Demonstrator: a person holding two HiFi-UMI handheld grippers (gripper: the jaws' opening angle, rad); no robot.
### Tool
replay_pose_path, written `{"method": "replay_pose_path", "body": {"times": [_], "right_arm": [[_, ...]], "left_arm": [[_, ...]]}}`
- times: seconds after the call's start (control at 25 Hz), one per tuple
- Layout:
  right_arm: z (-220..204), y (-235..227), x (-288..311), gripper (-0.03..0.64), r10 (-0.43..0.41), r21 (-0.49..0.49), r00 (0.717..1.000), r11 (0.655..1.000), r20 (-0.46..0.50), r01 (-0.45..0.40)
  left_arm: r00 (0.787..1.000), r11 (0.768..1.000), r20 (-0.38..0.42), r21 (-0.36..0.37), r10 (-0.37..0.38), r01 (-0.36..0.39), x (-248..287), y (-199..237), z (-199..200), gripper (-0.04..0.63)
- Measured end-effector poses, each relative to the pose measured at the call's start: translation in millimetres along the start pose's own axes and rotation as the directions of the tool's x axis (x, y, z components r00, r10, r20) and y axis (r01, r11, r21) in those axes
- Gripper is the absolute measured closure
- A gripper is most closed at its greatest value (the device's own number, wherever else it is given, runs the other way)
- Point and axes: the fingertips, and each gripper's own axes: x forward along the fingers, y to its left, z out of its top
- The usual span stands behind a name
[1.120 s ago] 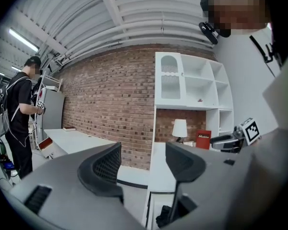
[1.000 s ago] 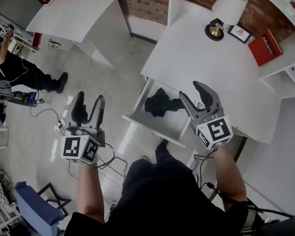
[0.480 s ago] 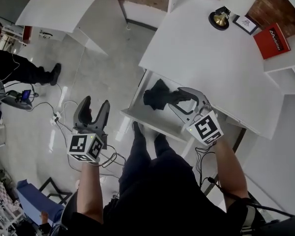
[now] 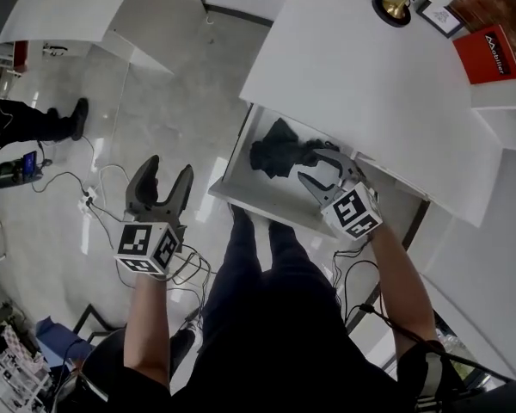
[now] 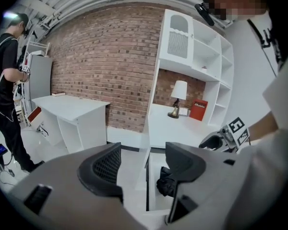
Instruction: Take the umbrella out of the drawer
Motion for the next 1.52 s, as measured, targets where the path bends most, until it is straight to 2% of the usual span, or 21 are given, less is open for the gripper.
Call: {"method": "replay_pose_path", "body": {"times": [0.16, 0.36, 0.56, 0.64, 0.8, 0.84, 1.04, 1.16, 1.24, 1.32, 1.4, 1.52], "right_arm": [[-39.3, 2.7, 28.4, 0.399, 0.038, -0.137, 0.991, 0.989, -0.131, -0.056], [-84.3, 0.7, 68.0, 0.376, 0.073, -0.233, 0.961, 0.963, -0.267, -0.138], [-102.0, 0.7, 101.8, 0.373, 0.094, -0.261, 0.950, 0.949, -0.298, -0.176], [-107.1, 0.4, 114.5, 0.347, 0.108, -0.265, 0.942, 0.944, -0.318, -0.198], [-128.2, 7.9, 139.2, 0.274, 0.161, -0.259, 0.902, 0.925, -0.400, -0.280], [-133.9, 8.7, 144.3, 0.273, 0.167, -0.258, 0.894, 0.921, -0.416, -0.291], [-141.7, 2.5, 163.6, 0.314, 0.169, -0.256, 0.890, 0.920, -0.424, -0.297], [-146.3, 3.9, 173.2, 0.293, 0.185, -0.237, 0.880, 0.920, -0.437, -0.311], [-153.6, 9.3, 178.5, 0.247, 0.200, -0.213, 0.868, 0.922, -0.455, -0.324], [-161.1, 14.1, 181.8, 0.254, 0.195, -0.221, 0.860, 0.918, -0.471, -0.329], [-163.2, 12.9, 184.0, 0.307, 0.158, -0.254, 0.871, 0.919, -0.465, -0.302], [-162.2, 10.2, 184.5, 0.328, 0.115, -0.276, 0.884, 0.925, -0.453, -0.262]], "left_arm": [[0.997, 0.999, -0.063, 0.009, -0.039, 0.040, 10.3, -9.8, -22.8, 0.310], [0.992, 0.999, -0.121, -0.003, -0.042, 0.042, 18.0, -6.9, -50.8, 0.310], [0.986, 0.999, -0.159, -0.014, -0.042, 0.041, 26.6, -0.4, -68.9, 0.310], [0.985, 0.999, -0.167, -0.027, -0.045, 0.041, 31.2, 1.2, -74.0, 0.310], [0.983, 0.997, -0.171, -0.047, -0.061, 0.053, 35.4, -1.8, -73.2, 0.310], [0.983, 0.997, -0.172, -0.048, -0.065, 0.057, 35.8, -3.3, -72.6, 0.310], [0.975, 0.994, -0.201, -0.065, -0.098, 0.086, 39.2, -13.9, -81.8, 0.311], [0.970, 0.993, -0.219, -0.070, -0.109, 0.095, 39.9, -17.1, -89.4, 0.311], [0.969, 0.993, -0.225, -0.076, -0.106, 0.092, 39.5, -16.4, -92.2, 0.311], [0.969, 0.993, -0.227, -0.077, -0.101, 0.086, 39.1, -14.3, -92.3, 0.310], [0.969, 0.994, -0.228, -0.071, -0.095, 0.081, 39.1, -11.4, -89.9, 0.311], [0.969, 0.995, -0.228, -0.067, -0.091, 0.077, 39.7, -9.2, -85.8, 0.310]]}}
